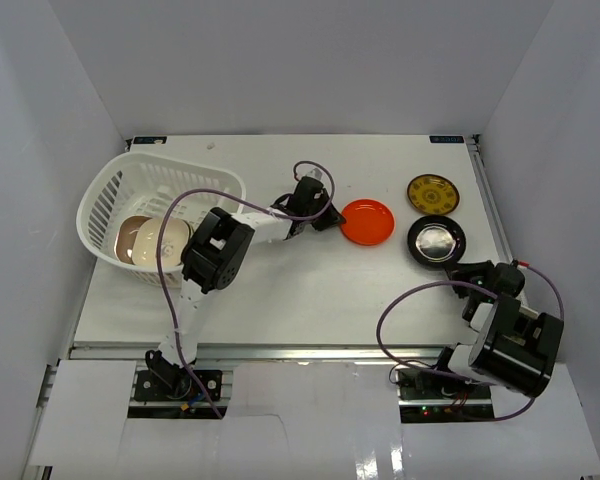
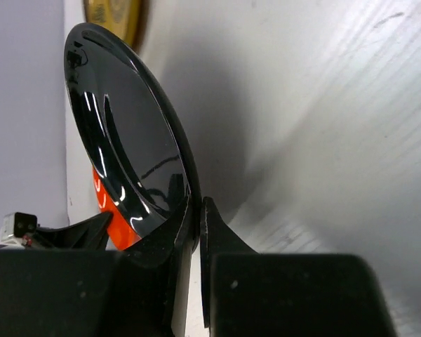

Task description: Place the plates into the plastic bin on the countertop

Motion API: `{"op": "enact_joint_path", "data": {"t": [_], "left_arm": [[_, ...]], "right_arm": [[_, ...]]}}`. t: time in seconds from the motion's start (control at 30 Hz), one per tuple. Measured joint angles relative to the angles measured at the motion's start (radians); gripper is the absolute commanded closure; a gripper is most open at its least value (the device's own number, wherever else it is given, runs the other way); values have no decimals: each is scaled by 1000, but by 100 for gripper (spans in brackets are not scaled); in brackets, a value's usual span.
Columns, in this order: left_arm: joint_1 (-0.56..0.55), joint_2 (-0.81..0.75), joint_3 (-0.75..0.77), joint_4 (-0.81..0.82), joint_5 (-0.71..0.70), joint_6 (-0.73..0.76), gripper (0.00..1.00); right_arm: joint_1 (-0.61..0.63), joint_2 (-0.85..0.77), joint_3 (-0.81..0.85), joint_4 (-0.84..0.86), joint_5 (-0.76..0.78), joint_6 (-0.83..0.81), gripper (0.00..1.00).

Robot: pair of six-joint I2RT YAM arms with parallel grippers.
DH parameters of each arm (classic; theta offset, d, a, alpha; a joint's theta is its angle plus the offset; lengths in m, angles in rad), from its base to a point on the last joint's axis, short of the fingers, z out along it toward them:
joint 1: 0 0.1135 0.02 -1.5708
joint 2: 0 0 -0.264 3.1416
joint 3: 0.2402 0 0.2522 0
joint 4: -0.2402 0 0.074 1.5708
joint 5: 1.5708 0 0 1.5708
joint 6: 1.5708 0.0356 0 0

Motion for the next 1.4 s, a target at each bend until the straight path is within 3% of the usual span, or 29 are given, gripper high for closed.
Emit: {"op": "enact_joint_path", "data": {"t": [0.13,0.33,0.47,0.57,0.73,0.93,1.07,1.23,1.3,1.4], "left_arm": [[2,-45,-82,40,-2,1,100],[1,-231,-290,12,9,13,100],[0,-426,-352,-42,6,39,100],[0,-630,-340,-92,-55,87,100],[60,-993,-274,-178,-198,180,100],[397,-1339,-388,-304,-396,204,100],[508,-1438,-519,-436,-543,228,100],[662,-1349,-666,-497,-555,243,99],[751,-1272,-719,-504,-519,237,89],[823,-1229,-772,-531,-480,221,32]], "right_arm": [[5,-179,-24,-62,-3,-12,92],[11,-492,7,-224,-20,-15,92],[23,-558,122,-281,-69,-3,92],[90,-543,233,-307,-68,10,92],[397,-491,413,-338,20,-29,92],[730,-329,544,-332,118,-80,92],[937,-129,712,-348,183,-133,92],[1157,138,1012,-385,230,-214,92],[1227,255,1160,-404,237,-249,92],[1307,412,1355,-446,248,-301,92]]}}
